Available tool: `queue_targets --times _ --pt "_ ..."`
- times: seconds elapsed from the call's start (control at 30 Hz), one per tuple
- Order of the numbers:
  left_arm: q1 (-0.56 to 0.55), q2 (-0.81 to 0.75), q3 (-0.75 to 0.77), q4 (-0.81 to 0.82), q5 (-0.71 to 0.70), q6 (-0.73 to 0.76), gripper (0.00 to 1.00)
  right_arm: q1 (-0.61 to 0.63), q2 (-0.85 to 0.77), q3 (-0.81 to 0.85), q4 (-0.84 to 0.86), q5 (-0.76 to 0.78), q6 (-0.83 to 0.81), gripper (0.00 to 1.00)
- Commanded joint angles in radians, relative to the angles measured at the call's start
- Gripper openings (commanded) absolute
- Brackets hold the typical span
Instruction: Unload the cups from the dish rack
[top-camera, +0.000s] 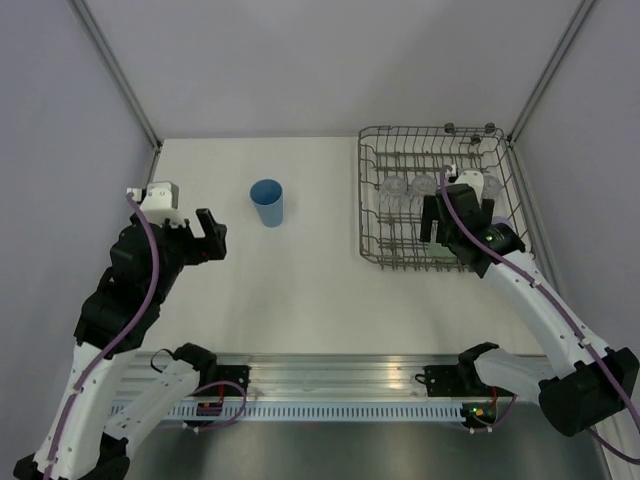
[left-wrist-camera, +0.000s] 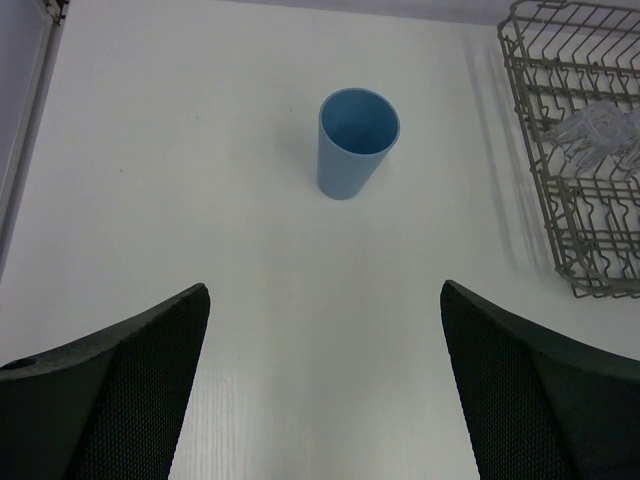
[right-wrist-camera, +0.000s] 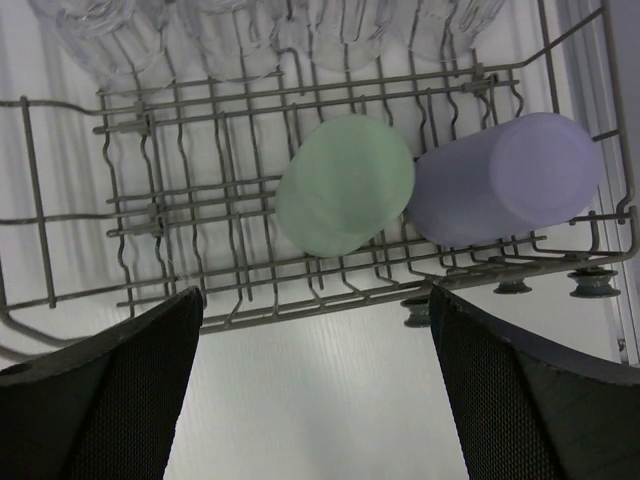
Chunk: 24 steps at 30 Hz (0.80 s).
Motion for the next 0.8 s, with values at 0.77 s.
queue_targets --times 0.77 --pt "-0.003 -0.148 -0.279 0.129 0.026 -0.028 1.0 -0.253 0.225 0.085 0.14 -0.208 -0.138 0.98"
